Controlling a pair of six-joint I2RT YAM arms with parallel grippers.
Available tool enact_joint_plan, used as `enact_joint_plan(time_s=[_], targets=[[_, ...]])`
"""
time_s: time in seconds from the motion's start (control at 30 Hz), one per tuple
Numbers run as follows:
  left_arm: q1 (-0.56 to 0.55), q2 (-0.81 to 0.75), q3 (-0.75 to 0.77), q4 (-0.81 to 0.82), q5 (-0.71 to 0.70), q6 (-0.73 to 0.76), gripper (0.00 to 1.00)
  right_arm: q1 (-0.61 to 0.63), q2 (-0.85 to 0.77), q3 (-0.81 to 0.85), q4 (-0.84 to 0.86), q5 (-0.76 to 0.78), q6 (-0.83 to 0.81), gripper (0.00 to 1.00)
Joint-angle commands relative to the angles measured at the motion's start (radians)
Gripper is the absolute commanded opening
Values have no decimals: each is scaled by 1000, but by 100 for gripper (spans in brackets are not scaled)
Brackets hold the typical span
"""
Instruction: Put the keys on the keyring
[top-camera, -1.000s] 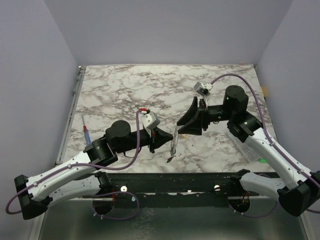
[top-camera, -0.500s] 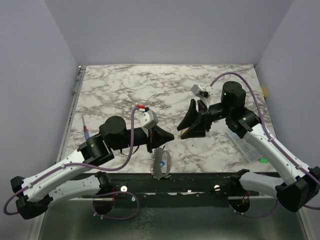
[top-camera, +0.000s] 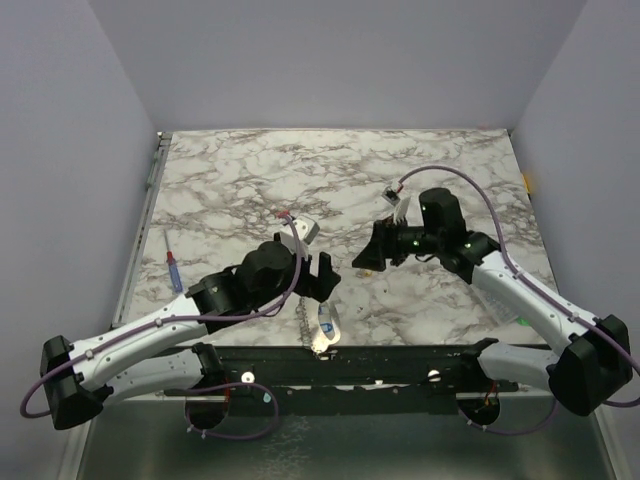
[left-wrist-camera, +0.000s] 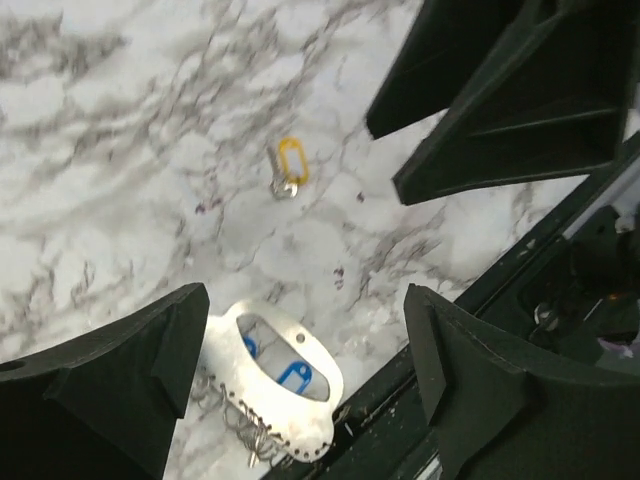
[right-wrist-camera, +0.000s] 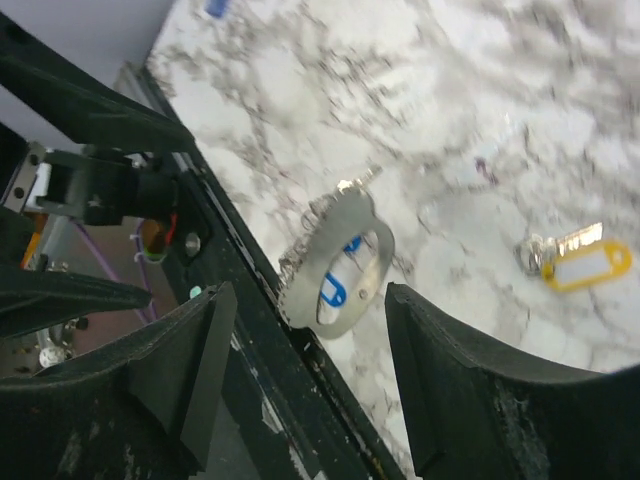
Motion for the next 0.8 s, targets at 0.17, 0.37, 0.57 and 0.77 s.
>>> enact_joint_plan(time_s=[0.17, 0.37, 0.57, 0.77], targets=[[-6, 18, -142, -198, -5, -342, 75, 52, -41, -233, 7, 192, 141, 73], [-64, -22, -193, -299, -80, -391, 61, 112, -14, -290, 92, 247, 93, 73], [-186, 171, -155, -330, -192, -362, 49, 132, 39, -292, 167, 252, 74, 73], [-194, 272, -124, -341, -199, -332, 34, 134, 67, -295, 180, 257, 56, 73]])
